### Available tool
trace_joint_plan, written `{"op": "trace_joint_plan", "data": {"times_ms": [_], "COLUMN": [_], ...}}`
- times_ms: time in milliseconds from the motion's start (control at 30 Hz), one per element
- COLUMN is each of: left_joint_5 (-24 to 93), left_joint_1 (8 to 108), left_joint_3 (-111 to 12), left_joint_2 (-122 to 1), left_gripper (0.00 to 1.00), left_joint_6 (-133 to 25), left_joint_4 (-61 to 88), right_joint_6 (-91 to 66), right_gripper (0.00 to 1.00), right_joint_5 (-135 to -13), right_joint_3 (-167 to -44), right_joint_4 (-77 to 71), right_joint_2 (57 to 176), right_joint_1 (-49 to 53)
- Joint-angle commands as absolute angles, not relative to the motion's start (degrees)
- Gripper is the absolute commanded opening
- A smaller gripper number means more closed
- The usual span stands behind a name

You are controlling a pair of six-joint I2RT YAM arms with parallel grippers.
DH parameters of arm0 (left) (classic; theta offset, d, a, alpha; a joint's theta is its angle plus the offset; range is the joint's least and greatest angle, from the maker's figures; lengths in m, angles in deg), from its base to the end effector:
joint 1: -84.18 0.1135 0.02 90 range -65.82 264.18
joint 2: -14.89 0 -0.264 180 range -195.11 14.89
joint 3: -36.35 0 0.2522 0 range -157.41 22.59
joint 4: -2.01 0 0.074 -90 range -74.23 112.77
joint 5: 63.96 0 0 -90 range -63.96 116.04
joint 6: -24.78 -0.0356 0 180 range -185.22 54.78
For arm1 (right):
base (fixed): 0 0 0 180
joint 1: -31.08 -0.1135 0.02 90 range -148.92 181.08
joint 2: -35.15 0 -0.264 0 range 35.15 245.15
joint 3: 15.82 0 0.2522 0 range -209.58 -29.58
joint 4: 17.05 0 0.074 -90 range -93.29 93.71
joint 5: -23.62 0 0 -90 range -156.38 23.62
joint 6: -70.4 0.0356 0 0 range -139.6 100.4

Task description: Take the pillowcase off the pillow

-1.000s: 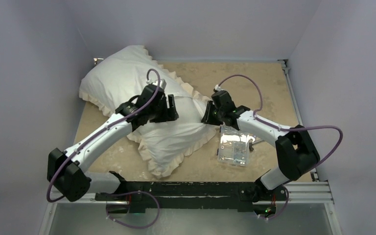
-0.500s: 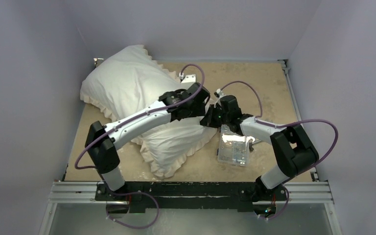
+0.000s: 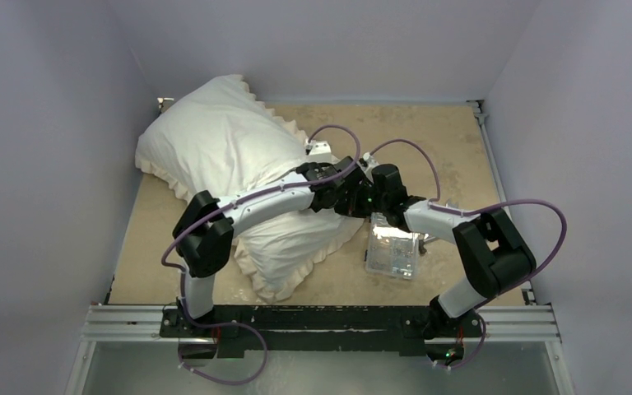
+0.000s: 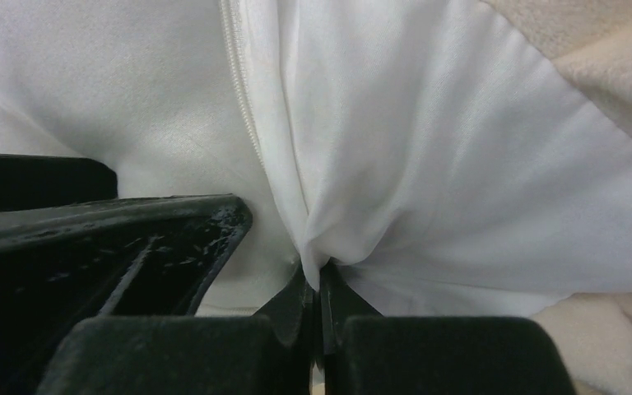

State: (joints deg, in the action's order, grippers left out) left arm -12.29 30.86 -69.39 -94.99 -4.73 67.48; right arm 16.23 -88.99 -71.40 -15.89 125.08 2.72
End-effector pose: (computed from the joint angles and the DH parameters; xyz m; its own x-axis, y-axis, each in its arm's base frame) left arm 0.2547 -0.3051 0.2480 -0.7110 -0.1883 -0.6775 -0.2410 0.9704 -0.0169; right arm 0.2706 0.1616 0.1731 -0.8323 0.1648 -0.5292 -0.2796 0.6996 0.6576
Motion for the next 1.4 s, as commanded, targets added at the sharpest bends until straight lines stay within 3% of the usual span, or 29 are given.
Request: {"op": "trace_joint_plan", "data": {"times_ms": [0, 100, 167, 367, 933, 1133, 1367], "left_joint_5": [-6.7, -2.2, -0.2, 0.0, -7.8, -3.8, 8.8], "left_joint_1": [32.3, 33.6, 34.1, 36.1, 48.8, 53.7, 54.6], "left_joint_3": [-63.4, -58.7, -56.4, -53.8, -48.4, -48.0, -53.4], "left_joint_2": [-95.5, -95.6, -95.7, -92.2, -68.2, -61.0, -60.8], "left_gripper": [0.83, 0.80, 0.71, 0.00, 0.00, 0.00, 0.00], "left_joint_6": [-1.7, -1.7, -2.4, -6.6, -22.1, -24.9, -27.0], "left_joint_4": [59.3, 54.4, 52.4, 50.8, 57.5, 56.8, 50.3], "right_joint_6": [14.6, 15.1, 15.6, 15.4, 15.4, 15.3, 12.6], "right_gripper": [0.00, 0.00, 0.00, 0.00, 0.04, 0.04, 0.10], "right_joint_5": [-90.9, -89.7, -89.2, -82.8, -59.4, -59.2, -71.0], "right_joint_3": [-69.9, -70.4, -70.6, -72.3, -78.2, -77.7, -74.2], "right_joint_4": [-12.6, -12.1, -11.9, -7.2, 7.6, 9.0, 0.9], "right_joint_2": [124.7, 124.8, 124.6, 123.4, 117.7, 119.1, 119.0], "right_joint_1": [2.3, 2.4, 2.4, 2.4, 3.0, 3.4, 3.2]}}
